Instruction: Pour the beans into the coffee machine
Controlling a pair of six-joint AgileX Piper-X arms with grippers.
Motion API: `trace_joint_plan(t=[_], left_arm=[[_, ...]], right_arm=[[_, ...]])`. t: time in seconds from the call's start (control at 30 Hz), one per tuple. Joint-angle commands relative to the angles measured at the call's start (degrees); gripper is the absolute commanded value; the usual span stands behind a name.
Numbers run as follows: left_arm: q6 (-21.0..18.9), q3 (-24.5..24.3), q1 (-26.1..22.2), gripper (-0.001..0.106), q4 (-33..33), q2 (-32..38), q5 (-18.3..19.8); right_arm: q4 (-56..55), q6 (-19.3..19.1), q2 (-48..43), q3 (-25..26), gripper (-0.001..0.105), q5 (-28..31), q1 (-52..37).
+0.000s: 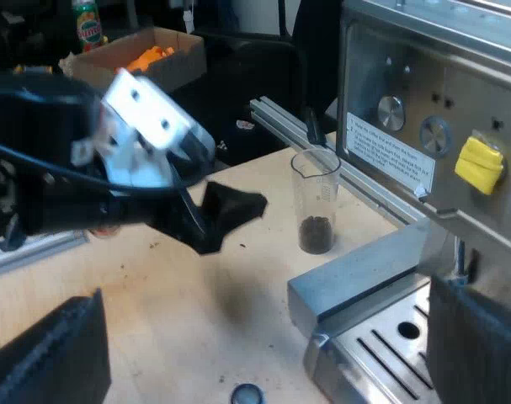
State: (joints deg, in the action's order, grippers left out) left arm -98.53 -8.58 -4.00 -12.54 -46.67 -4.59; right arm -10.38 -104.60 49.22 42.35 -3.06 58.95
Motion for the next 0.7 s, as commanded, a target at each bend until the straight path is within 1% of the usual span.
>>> trace_joint_plan(t=[0.03, 0.07, 0.1, 0.17, 0.2, 0.27, 0.33, 0.4, 0.43, 0.47, 0.5, 0.7], left_arm=[[-0.17, -0.3, -0.03, 0.075, -6.82, -6.23, -1.28], [-0.17, -0.3, -0.03, 0.075, -9.38, -9.19, -1.27], [-0.17, -0.3, -0.03, 0.075, -10.11, -10.0, -1.27], [-0.17, -0.3, -0.03, 0.075, -16.04, -14.98, -1.27], [-0.17, -0.3, -0.03, 0.075, -16.98, -15.73, -1.27], [0.46, -0.3, -0.03, 0.075, -21.39, -19.95, -1.27], [1.55, -0.49, -0.03, 0.075, -23.37, -22.85, -1.27], [1.61, -0.68, -0.03, 0.075, -24.82, -25.19, -1.27], [1.85, -0.91, -0.03, 0.075, -27.6, -26.92, -1.27], [2.14, -1.46, -0.03, 0.075, -28.64, -28.01, -1.27], [2.16, -1.89, -0.03, 0.075, -28.65, -28.31, -1.27], [4.36, -6.03, -0.03, 0.075, -28.88, -32.78, -1.27]], right_arm=[[0.81, 2.14, -0.04, 0.19, 0.078, 1.22, 0.07], [0.81, 2.82, -0.04, 0.19, 0.078, 1.63, 0.07], [0.81, 3.0, -0.04, 0.19, 0.078, 1.71, 0.07], [0.81, 2.98, -0.04, 0.19, 0.078, 2.03, 0.07], [0.81, 2.98, -0.04, 0.19, 0.078, 2.03, 0.07], [0.81, 2.98, -0.04, 0.19, 0.078, 2.03, 0.07], [0.81, 3.68, -0.04, 0.19, 0.078, 2.03, 0.07], [0.81, 5.49, -0.04, 0.19, 0.078, 2.03, 0.07], [0.81, 5.49, -0.04, 0.19, 0.078, 2.03, 0.07], [0.81, 5.92, -0.04, 0.19, 0.078, 2.03, 0.07], [0.81, 7.6, -0.04, 0.19, 0.078, 2.03, 0.07], [0.81, 7.59, -0.04, 0.19, 0.078, 2.03, 0.07]])
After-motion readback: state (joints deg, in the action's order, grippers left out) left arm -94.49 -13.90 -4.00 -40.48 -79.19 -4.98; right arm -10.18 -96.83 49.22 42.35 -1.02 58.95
